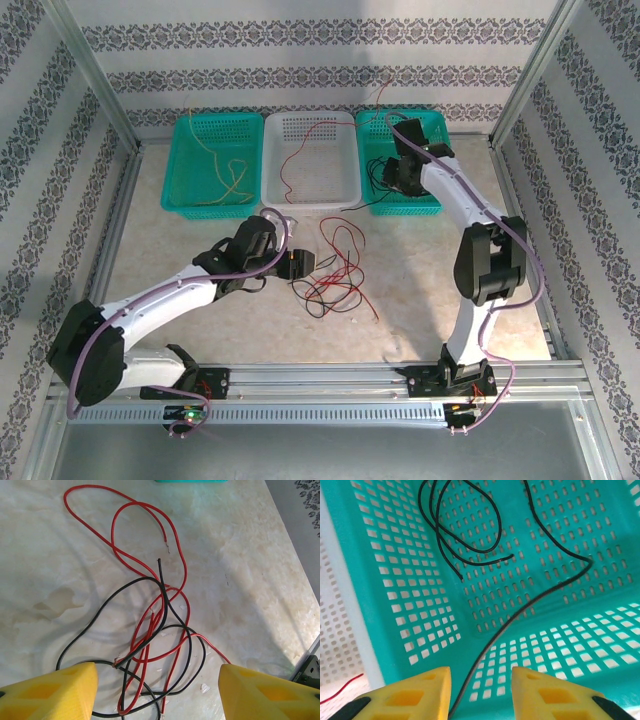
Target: Untangle the cables
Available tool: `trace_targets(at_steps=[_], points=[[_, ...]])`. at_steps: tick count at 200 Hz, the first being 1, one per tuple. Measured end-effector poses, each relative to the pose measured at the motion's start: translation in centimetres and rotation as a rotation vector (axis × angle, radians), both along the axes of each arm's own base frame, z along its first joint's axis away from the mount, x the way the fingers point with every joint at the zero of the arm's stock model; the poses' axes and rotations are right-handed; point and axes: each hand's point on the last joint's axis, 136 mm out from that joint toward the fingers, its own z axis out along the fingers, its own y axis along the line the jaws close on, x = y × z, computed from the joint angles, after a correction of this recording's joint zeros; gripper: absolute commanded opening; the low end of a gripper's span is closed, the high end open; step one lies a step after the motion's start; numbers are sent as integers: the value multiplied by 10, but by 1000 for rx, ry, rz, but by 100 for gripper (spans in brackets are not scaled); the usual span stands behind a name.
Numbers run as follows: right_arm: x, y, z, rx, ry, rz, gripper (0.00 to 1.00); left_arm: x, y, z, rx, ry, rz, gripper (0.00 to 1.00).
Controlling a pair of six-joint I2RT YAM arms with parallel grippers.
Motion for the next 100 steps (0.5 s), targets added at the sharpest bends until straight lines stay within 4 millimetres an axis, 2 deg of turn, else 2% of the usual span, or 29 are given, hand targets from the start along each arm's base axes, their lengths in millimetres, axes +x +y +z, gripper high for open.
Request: trace_targets(at_steps=[34,100], points=[[20,3,-8,-1,5,-2,32,-2,3,-2,17,5,1,65],[13,-8,-16,-19,52,-36,33,-2,6,-2,34,-5,5,65]])
